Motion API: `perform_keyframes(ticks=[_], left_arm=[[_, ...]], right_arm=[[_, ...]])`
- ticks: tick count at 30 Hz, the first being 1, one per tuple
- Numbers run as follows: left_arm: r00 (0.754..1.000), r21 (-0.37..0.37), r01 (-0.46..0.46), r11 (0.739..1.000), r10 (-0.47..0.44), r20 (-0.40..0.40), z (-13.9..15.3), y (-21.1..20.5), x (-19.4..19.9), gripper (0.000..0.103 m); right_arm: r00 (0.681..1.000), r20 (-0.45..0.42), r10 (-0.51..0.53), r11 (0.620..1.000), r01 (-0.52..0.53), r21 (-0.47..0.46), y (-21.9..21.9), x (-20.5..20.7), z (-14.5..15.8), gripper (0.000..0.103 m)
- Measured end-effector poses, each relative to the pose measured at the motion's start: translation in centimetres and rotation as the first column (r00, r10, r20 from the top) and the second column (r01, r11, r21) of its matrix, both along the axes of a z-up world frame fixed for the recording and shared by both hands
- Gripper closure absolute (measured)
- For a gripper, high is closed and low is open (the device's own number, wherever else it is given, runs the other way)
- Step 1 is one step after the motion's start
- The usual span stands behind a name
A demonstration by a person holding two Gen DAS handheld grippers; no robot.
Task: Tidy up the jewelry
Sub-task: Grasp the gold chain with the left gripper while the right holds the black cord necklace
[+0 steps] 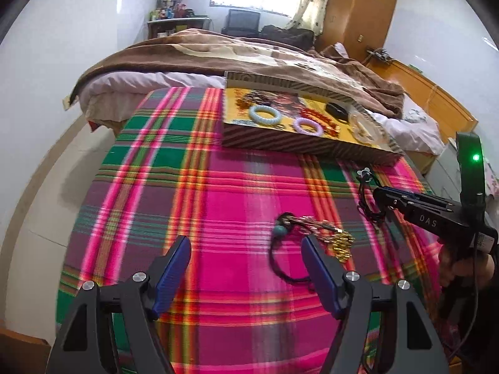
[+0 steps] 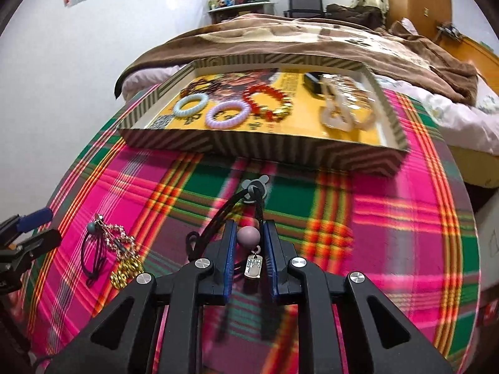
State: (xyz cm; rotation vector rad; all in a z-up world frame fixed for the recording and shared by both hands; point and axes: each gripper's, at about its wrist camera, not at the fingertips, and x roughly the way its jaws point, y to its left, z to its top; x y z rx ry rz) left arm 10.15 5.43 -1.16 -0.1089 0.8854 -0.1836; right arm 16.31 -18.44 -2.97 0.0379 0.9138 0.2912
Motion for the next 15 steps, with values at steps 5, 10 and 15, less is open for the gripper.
perform_keyframes(ticks=[5,10,15], left_arm=[[0.995,0.002,0.095,0.995,-0.095,0.002,0.3,-3.1,-0.3,0.03],[0.985,-0.002,0.175,0.985,-0.175,0.009,0.4,-5.9,-0.4,0.03],[0.98,0.004,0.199,0.98,-0.199,-0.001,-0.1,-7.7,0.0,0.03]], right_arm=[[1.0,0.018,-0.021,0.999,0.021,0.028,-1.7,-1.2,0.7,0.085],[0.999,0.038,-0.038,0.998,0.036,0.056,-3.7,-2.7,1.5,0.085],[0.996,0.063,-0.057,0.996,0.053,0.065,-5.5,-4.2,2.2,0.085]])
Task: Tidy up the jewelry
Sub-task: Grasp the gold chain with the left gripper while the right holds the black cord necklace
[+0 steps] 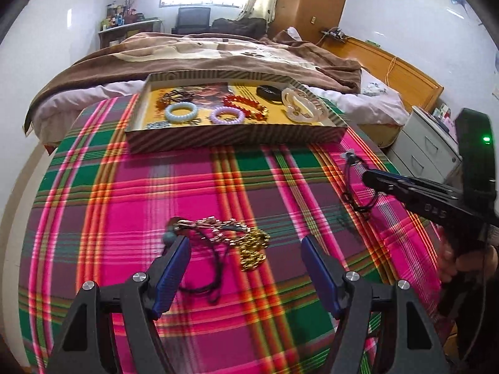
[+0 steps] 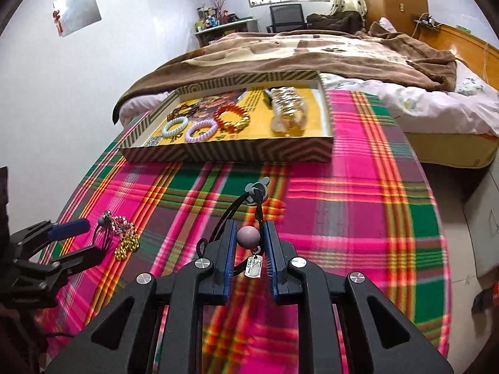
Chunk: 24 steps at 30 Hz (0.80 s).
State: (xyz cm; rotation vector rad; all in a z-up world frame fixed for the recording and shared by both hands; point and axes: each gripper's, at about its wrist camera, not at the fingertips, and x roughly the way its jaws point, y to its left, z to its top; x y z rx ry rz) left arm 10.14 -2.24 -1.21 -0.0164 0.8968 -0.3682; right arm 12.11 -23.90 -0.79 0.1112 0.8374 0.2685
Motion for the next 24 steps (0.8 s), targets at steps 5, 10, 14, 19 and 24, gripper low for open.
perform_keyframes(ticks=[5,10,14,19,24], left_arm=[[1.0,0.023,0.008,1.0,-0.008,-0.006,-0.6,-1.5,0.3,0.041],[0.999,0.041,0.032,0.999,-0.031,-0.023,-1.5,-2.9,0.4,0.053],[0.999,0.046,0.02,0.999,-0.017,-0.051,-2.4,-2.8,1.0,0.059],[1.0,0.083,0.006,0.997,-0.004,-0.03,-2.4,-2.7,1.5,0.071],[1.0,0.126,0.01,0.992,-0.007,-0.023,-2.5,-3.1,1.4,0.073]], right_arm=[[1.0,0.013,-0.003,1.0,0.003,0.002,-1.2,-1.2,0.4,0.085],[1.0,0.019,-0.003,1.0,0.003,0.016,-1.8,-1.8,0.4,0.085],[1.0,0.021,-0.005,1.0,0.005,0.024,-2.0,-2.1,0.5,0.085],[1.0,0.021,-0.001,1.0,0.0,0.029,-2.1,-2.2,0.4,0.085],[1.0,0.022,0.004,0.999,-0.005,0.034,-1.9,-2.2,0.4,0.085]])
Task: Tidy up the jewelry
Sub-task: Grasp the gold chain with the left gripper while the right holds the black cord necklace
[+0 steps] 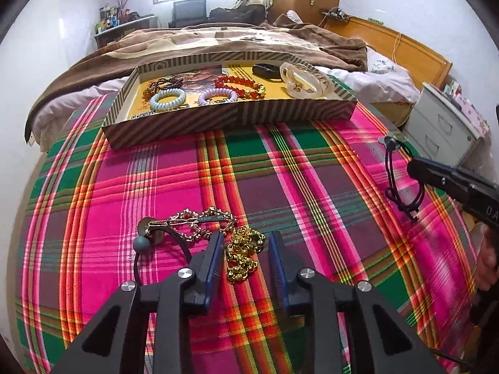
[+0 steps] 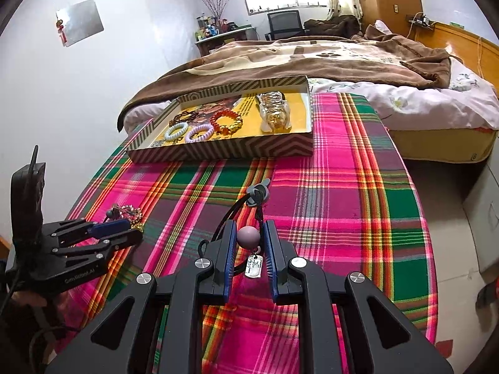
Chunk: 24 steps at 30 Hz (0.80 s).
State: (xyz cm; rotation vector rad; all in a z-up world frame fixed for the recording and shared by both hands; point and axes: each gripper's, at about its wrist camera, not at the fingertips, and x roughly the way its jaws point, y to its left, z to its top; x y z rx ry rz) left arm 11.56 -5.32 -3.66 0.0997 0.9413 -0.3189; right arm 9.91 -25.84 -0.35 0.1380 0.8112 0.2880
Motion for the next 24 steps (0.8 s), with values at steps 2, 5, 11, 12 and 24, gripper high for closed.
perform_keyframes(ticks=[2,5,11,12,24], left_arm=[[1.0,0.029,0.011,1.0,-0.012,0.008,-0.1,-0.4,-0.1,0.073],[1.0,0.045,0.018,0.999,-0.018,0.007,-0.1,-0.7,0.1,0.073],[1.0,0.052,0.014,0.999,-0.015,0.017,0.0,-0.6,0.0,0.092],[1.0,0.044,0.013,0.999,-0.014,0.018,-0.1,-0.5,0.1,0.092],[1.0,-0.037,-0.004,0.999,0.005,0.03,0.9,0.8,-0.4,0.099]], right_arm=[[1.0,0.0,0.001,1.0,-0.001,-0.001,0.1,0.1,0.0,0.085],[1.0,-0.001,0.002,1.0,-0.002,0.0,0.2,0.1,0.0,0.085],[1.0,-0.002,0.011,1.0,-0.011,-0.005,0.8,0.2,-0.1,0.085],[1.0,-0.003,0.011,1.0,-0.011,-0.005,0.9,0.2,-0.1,0.085],[1.0,0.004,0.011,1.0,-0.011,0.003,1.0,0.3,0.2,0.085]])
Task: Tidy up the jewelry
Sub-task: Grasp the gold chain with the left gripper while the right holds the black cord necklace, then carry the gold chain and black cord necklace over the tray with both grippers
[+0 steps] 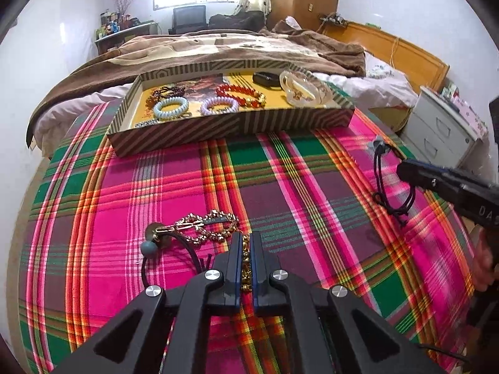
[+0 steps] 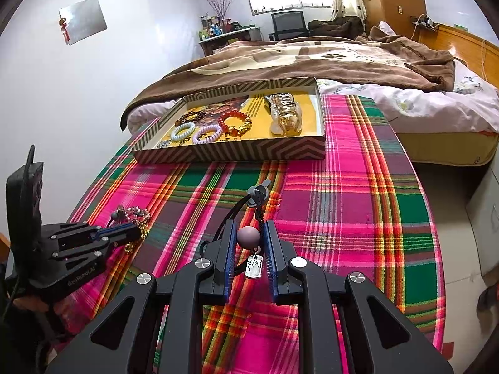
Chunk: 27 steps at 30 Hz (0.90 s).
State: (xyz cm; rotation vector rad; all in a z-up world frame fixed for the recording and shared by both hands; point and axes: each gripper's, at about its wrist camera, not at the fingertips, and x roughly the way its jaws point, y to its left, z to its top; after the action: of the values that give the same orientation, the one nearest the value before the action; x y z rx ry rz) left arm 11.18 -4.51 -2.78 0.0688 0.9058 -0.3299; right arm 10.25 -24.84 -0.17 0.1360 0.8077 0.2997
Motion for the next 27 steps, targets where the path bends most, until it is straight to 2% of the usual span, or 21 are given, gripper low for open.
perform_keyframes(ticks=[6,18,27], left_arm=[[1.0,-0.031,-0.007,0.999,0.007,0.022,1.2,0.6,-0.1,0.099],[0.997,-0.143,-0.009,0.99,0.02,0.078,5.1,2.8,-0.4,0.099],[0.993,-0.155,-0.011,0.988,0.029,0.118,7.4,3.6,0.7,0.099]], right_arm=[[1.0,0.008,0.003,1.0,-0.003,0.002,0.1,-0.2,0.4,0.085],[0.999,0.034,0.002,1.0,-0.002,0.007,0.4,-0.5,1.6,0.085],[0.998,0.063,0.015,1.0,-0.016,0.005,1.0,0.2,3.2,0.085]])
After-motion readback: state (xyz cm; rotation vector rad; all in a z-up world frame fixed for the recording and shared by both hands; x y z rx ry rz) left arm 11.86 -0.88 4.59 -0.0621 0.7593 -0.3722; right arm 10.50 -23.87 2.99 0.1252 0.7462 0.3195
